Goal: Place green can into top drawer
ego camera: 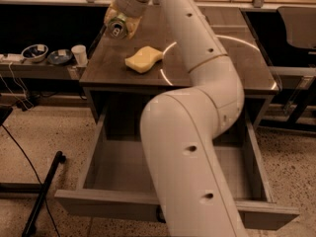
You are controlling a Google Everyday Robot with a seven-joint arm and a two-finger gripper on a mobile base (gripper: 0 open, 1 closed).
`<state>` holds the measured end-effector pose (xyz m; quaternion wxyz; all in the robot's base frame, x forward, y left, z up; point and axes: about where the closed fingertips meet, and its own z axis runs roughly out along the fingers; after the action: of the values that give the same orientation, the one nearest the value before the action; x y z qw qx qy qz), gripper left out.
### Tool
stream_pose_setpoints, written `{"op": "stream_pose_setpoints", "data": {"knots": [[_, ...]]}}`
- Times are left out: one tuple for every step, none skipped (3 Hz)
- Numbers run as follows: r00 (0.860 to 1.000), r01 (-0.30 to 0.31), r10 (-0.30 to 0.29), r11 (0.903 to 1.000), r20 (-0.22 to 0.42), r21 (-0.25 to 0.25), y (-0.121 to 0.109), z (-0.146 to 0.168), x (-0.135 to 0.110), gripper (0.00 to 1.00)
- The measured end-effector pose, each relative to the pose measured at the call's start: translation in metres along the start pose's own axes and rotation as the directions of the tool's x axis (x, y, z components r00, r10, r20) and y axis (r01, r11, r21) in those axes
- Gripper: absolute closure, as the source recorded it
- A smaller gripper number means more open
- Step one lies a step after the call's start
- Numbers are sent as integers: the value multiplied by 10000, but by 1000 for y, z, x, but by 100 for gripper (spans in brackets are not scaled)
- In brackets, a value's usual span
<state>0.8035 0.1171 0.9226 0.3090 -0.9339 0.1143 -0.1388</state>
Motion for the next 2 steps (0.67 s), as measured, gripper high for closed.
{"op": "stream_pose_setpoints", "data": {"knots": [[9971, -719, 740, 9922, -171, 1014, -1, -37, 0, 100], [9761, -1053, 1536, 9532, -1537, 2835, -8, -145, -3, 100]]}}
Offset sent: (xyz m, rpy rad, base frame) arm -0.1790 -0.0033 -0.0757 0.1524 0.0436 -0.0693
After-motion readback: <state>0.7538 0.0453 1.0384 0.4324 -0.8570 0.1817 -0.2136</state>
